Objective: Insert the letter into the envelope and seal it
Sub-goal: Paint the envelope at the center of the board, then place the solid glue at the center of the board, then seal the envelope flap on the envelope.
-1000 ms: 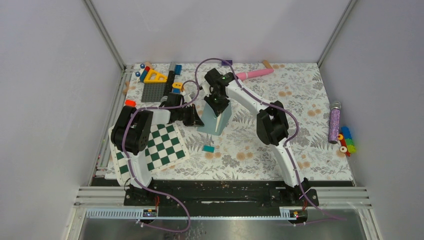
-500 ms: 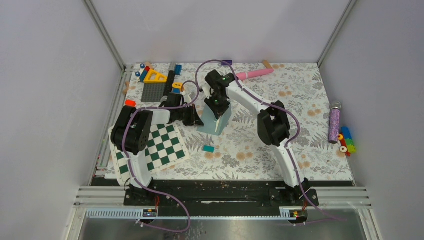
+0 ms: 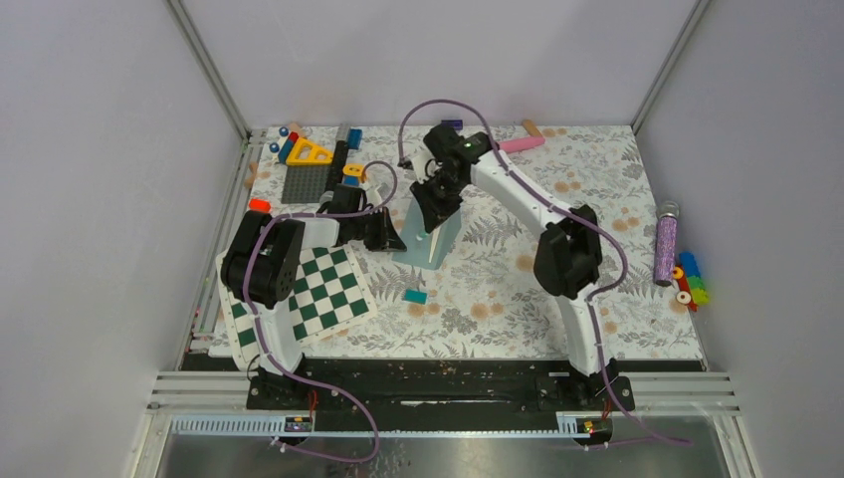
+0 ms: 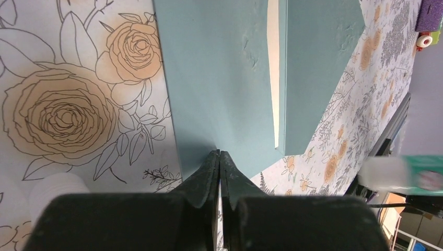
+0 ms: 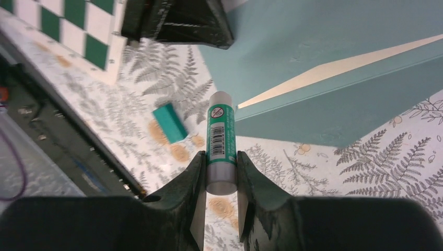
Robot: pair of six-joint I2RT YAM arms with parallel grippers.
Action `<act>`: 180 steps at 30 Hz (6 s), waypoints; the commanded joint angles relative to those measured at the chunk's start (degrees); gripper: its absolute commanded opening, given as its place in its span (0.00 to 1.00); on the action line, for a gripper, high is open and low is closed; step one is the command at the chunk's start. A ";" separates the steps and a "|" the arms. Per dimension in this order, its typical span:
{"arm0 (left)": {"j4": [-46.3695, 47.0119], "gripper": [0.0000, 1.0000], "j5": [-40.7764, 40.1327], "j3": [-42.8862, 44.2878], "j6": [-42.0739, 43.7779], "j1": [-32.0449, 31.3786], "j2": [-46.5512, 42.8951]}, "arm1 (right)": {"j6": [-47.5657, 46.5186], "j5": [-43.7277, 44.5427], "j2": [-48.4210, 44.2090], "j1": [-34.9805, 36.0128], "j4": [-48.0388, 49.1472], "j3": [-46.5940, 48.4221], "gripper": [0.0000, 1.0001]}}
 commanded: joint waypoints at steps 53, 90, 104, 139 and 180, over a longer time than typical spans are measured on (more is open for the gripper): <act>77.99 0.17 41.32 -1.05 -49.97 -5.61 2.96 | -8.42 -40.00 3.08 -11.91 -16.19 3.50 0.00; -13.57 0.03 -4.23 14.28 10.86 7.35 -0.79 | 6.89 -19.32 -18.18 -23.55 12.13 -19.79 1.00; -25.55 0.14 -28.29 29.13 11.82 0.97 7.75 | 8.04 -21.88 -18.15 -23.55 14.00 -21.46 1.00; -25.09 0.98 -26.50 24.22 16.74 -4.52 -6.62 | 2.71 -18.87 -20.86 -22.84 21.38 -37.66 1.00; -25.41 0.27 -23.50 22.27 12.16 -8.34 8.51 | 15.65 -17.50 -1.86 -13.56 23.08 -18.56 0.00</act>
